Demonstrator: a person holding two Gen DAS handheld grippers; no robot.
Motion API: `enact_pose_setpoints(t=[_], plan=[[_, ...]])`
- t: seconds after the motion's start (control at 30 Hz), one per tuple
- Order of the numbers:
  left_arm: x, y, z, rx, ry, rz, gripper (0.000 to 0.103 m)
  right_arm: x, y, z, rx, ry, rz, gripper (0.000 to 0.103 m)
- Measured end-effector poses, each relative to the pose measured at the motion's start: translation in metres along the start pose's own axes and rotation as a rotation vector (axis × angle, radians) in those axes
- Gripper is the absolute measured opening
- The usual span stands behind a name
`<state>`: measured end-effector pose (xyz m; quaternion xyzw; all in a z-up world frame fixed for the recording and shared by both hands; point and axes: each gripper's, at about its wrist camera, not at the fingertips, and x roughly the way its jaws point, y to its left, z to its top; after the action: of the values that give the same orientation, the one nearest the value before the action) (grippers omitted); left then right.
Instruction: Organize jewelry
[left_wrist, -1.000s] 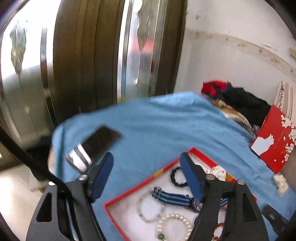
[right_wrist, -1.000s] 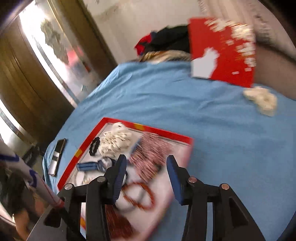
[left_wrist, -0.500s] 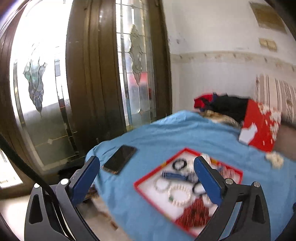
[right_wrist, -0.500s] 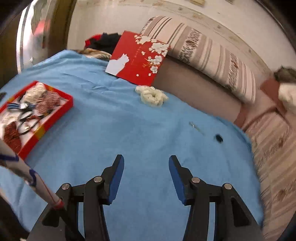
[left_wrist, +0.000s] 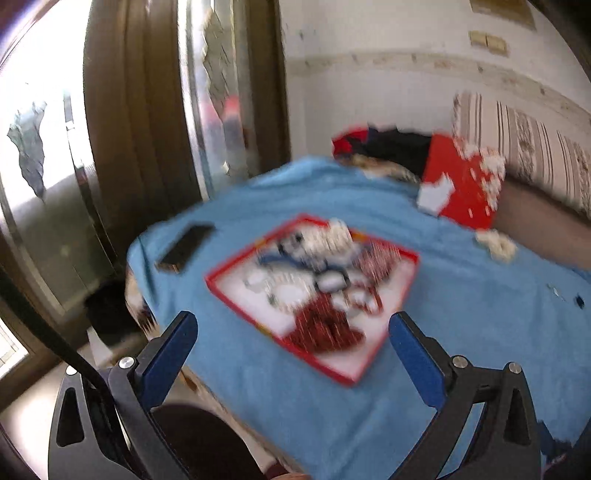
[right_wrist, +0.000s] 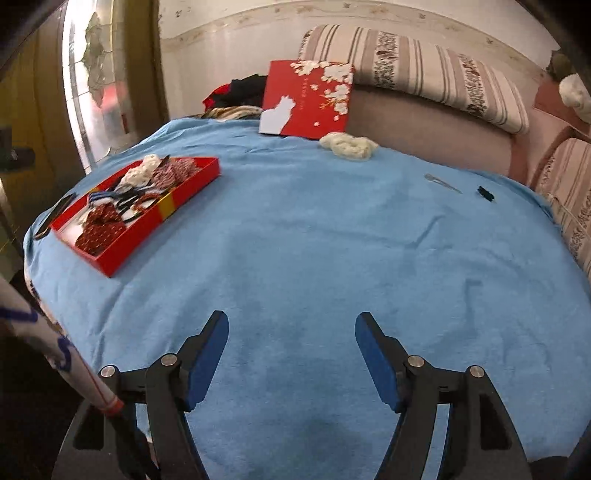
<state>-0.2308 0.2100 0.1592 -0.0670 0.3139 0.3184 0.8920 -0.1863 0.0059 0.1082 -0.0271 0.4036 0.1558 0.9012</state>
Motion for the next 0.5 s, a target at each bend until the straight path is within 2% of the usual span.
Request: enact_pose_setpoints(t=[0.07, 0.13, 0.37, 0.5], plan=[[0.005, -0.005, -0.012, 0.021, 0.052, -0.009, 0.103, -0.002, 0.007, 0.0, -0.018, -0.001, 0.014, 0.075], [0.006, -0.007, -0.022, 0.03, 0.072, -0.011, 0.103, -0.007, 0.01, 0.0, -0.033, -0.008, 0.011, 0.075], [-0.002, -0.005, -0.028, 0.061, 0.047, -0.012, 0.103, -0.019, 0.008, 0.017, -0.013, -0.002, 0.005, 0.075], [0.002, 0.003, -0.026, 0.044, 0.068, -0.018, 0.103, -0.026, 0.015, 0.035, -0.03, -0.018, 0.005, 0.075]])
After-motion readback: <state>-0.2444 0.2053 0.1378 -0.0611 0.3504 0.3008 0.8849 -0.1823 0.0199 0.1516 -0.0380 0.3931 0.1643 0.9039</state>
